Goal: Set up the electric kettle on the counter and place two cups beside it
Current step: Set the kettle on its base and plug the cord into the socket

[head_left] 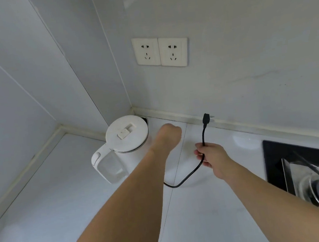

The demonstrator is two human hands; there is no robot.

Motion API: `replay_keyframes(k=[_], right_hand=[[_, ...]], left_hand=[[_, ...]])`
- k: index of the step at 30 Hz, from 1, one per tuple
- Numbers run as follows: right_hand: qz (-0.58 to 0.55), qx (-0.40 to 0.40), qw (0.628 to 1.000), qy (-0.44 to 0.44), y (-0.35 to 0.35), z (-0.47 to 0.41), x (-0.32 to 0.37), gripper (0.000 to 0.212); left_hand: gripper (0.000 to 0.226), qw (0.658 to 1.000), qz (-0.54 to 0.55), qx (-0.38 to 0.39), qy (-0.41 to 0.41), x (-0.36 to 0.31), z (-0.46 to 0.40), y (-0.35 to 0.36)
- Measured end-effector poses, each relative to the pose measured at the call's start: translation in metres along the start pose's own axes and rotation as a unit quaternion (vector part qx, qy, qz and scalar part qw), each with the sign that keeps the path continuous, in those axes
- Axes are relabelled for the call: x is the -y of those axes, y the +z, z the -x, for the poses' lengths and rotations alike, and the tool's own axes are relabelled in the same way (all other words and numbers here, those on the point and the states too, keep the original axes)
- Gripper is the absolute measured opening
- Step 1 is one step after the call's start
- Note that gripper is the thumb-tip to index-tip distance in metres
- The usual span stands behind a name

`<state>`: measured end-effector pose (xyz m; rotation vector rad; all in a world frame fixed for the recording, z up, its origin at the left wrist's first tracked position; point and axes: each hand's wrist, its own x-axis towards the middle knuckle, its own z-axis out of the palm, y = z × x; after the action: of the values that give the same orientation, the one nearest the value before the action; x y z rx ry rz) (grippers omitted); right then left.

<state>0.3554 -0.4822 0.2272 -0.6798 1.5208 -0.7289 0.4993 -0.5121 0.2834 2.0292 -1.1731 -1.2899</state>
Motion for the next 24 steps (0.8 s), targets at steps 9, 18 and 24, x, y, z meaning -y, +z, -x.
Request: replay_keyframes(k=[9, 18, 24], right_hand=[[0.075, 0.055, 0.99, -0.101, 0.007, 0.037, 0.013, 0.016], [0.169, 0.033, 0.971, -0.165, 0.019, 0.039, 0.011, 0.017], [0.119, 0.011, 0.991, -0.063, 0.044, 0.04, -0.014, 0.011]], left_hand=[[0.04, 0.99, -0.116, 0.023, 0.075, -0.05, 0.011, -0.044], [0.041, 0.984, -0.111, 0.036, 0.133, -0.056, 0.03, -0.045], [0.017, 0.992, -0.015, -0.013, 0.122, -0.055, 0.023, -0.046]])
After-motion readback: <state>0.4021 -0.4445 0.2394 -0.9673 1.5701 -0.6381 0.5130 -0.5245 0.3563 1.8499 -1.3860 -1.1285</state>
